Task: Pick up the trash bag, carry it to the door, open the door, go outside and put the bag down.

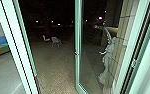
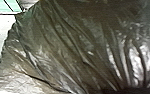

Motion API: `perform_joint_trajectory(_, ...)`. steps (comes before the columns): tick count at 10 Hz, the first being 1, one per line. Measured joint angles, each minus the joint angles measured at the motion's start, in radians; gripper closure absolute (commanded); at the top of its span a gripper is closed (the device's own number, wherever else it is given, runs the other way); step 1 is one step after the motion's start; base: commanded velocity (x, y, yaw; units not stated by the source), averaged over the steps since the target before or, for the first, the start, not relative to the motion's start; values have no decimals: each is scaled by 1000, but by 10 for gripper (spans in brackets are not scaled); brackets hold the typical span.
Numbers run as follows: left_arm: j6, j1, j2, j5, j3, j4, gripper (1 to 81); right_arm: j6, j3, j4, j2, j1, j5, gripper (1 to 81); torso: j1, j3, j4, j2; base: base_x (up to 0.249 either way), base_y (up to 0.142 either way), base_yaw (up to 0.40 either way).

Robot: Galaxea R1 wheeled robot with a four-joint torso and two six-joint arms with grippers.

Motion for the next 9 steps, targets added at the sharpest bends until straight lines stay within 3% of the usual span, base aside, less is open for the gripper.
perform_joint_trajectory(5,0,0,1,0,0,0,811,0,0,0,0,-1,4,10,0,0,0,0,0,0,0)
perform_joint_trajectory(9,0,5,1,3,0,0,811,0,-4,-1,0,-17,5,10,-1,0,0,-1,72,0,0)
